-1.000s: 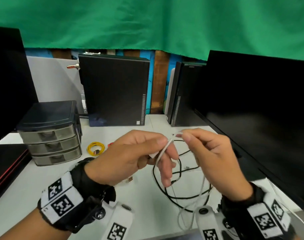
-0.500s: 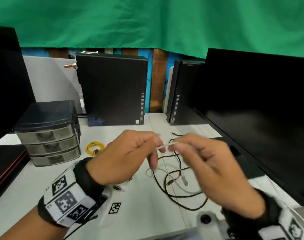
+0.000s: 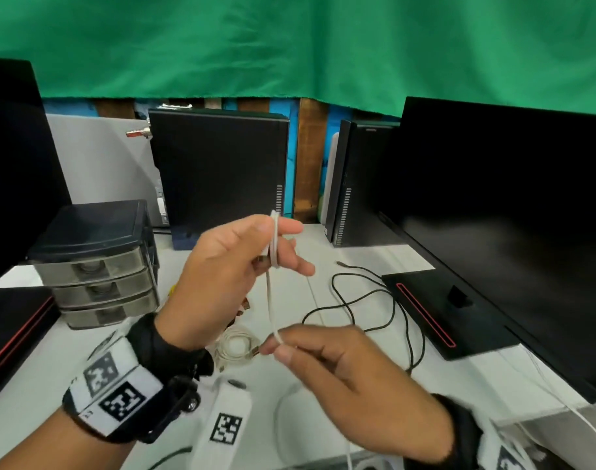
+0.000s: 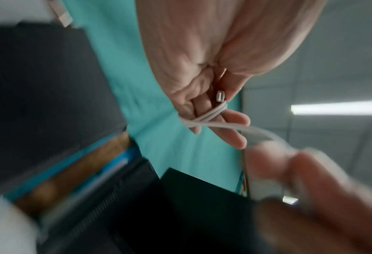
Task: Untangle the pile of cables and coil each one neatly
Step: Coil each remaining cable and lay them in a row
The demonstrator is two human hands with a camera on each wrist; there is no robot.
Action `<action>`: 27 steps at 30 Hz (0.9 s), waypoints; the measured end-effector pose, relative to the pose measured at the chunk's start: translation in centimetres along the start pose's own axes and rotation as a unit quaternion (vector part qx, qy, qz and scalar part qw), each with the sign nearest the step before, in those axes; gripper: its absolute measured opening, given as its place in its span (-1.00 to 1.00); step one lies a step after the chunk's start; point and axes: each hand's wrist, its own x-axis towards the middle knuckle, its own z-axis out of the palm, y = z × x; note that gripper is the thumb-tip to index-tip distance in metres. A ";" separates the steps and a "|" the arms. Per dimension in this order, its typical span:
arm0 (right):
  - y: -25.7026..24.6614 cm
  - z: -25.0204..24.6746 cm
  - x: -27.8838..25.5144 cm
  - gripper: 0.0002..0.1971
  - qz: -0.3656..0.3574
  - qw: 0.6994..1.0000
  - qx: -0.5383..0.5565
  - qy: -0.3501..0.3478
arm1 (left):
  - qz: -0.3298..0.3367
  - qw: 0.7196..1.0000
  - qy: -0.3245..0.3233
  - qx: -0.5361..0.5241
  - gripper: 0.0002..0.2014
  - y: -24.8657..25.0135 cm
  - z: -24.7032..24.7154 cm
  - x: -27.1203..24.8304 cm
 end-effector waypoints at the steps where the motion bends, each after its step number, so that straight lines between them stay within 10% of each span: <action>1: -0.5 -0.7 -0.1 -0.76 -0.002 1.000 -0.012 0.012 | 0.013 0.996 -0.014 0.086 -0.62 -0.1 0.0 0.0; 6: -2.0 -3.8 -0.6 -0.80 -0.024 0.994 -0.051 0.090 | 0.039 0.936 -0.110 0.333 -0.64 -0.4 0.9 -1.0; 23: -1.3 -4.6 -0.5 -0.86 -0.075 0.989 -0.031 0.121 | 0.034 0.935 -0.081 0.343 -0.65 1.0 -0.4 -0.5; 27: -0.9 -4.9 0.2 -0.86 -0.094 0.978 -0.048 0.177 | -0.054 0.925 -0.193 0.322 -0.60 0.6 -0.3 -0.8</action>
